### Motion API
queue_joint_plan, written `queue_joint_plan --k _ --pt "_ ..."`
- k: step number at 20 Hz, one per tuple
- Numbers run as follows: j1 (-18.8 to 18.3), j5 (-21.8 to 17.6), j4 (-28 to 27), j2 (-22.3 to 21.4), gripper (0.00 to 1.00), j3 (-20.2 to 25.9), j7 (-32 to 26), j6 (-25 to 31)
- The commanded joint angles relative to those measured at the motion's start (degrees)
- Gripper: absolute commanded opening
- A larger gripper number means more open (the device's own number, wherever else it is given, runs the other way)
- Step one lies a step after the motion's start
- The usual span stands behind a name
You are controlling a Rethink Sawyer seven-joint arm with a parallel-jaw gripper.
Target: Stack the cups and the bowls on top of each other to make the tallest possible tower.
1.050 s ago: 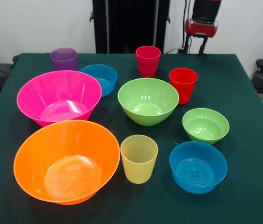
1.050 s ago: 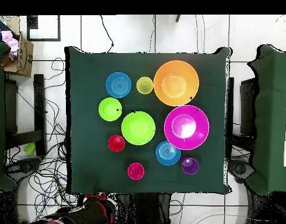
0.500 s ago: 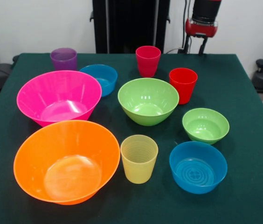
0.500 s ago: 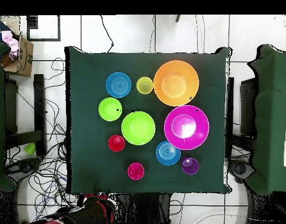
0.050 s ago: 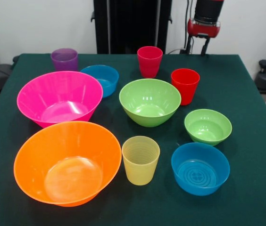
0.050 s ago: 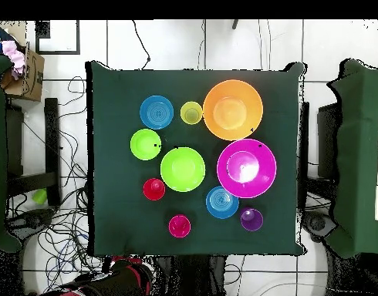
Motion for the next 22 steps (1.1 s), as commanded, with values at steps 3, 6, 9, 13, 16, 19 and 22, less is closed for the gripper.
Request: queue_joint_plan --k 3,6,9,13,16,19,22 --pt "-1.98 1.75 -13.09 5.84 1.0 4.87 3.55 0.49" --pt "-1.85 1.88 -13.16 6.22 1.0 4.8 3.78 -0.12" --pt "-1.7 2.08 -13.34 6.34 1.0 4.78 3.81 -0.01" --pt "-1.73 1.92 -13.0 5.57 1.0 4.7 3.49 0.94" --pt "-1.67 2.01 -13.06 6.0 1.0 4.68 3.74 0.25" --pt "-1.97 1.72 -13.36 6.53 1.0 4.81 3.76 -0.33" --pt "-1.88 1.82 -13.32 6.41 1.0 4.75 3.76 -0.17"
